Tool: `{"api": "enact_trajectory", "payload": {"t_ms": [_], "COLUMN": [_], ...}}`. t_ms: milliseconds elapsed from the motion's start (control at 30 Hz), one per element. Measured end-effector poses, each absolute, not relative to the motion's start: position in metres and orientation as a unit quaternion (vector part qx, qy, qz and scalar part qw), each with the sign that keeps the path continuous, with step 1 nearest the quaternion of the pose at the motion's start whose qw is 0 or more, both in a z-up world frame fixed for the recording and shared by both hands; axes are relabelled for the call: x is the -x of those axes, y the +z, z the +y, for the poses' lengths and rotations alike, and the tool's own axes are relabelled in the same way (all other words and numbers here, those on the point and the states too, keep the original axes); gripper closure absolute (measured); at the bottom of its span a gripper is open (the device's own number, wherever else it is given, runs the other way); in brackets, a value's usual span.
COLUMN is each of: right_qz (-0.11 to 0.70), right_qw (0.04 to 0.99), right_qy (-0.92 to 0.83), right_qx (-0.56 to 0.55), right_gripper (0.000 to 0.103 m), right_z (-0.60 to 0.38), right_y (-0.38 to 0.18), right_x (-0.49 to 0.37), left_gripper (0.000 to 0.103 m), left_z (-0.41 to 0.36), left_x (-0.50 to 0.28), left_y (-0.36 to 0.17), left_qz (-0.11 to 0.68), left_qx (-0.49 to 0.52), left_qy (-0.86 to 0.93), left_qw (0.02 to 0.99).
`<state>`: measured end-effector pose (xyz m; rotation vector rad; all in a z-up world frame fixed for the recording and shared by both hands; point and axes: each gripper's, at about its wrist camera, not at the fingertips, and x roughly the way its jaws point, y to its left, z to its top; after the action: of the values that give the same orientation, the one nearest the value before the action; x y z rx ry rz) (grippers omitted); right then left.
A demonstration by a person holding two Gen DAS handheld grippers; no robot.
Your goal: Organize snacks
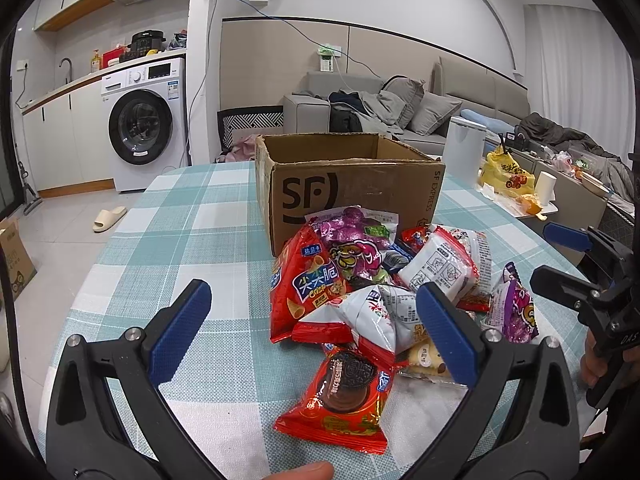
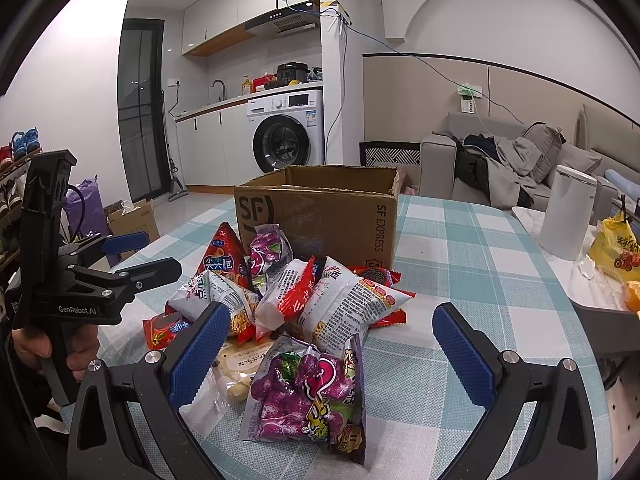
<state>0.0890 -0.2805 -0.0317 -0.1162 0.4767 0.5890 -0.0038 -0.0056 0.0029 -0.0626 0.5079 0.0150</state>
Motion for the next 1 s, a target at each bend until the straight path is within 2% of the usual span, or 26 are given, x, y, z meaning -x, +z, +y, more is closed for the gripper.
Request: {"api": "enact_trajectory", "payload": {"t_ms": [1000], "right_qz": [0.235], "right_qw": [0.928], "right_qy": [0.285], "right_qx": [0.058], "right_gripper": [0.000], "right_z": [-0.2823], "right_y": [-0.0353], "right_x": [-0.0937], "left_gripper": [0.001], "left_z": [-0.0067], "left_x": [0.0044], "left_y": [0.0041], "left_qz": [0.249], "left_qx": [0.028], "left_qy": [0.009], "left_qw": [0.968]}}
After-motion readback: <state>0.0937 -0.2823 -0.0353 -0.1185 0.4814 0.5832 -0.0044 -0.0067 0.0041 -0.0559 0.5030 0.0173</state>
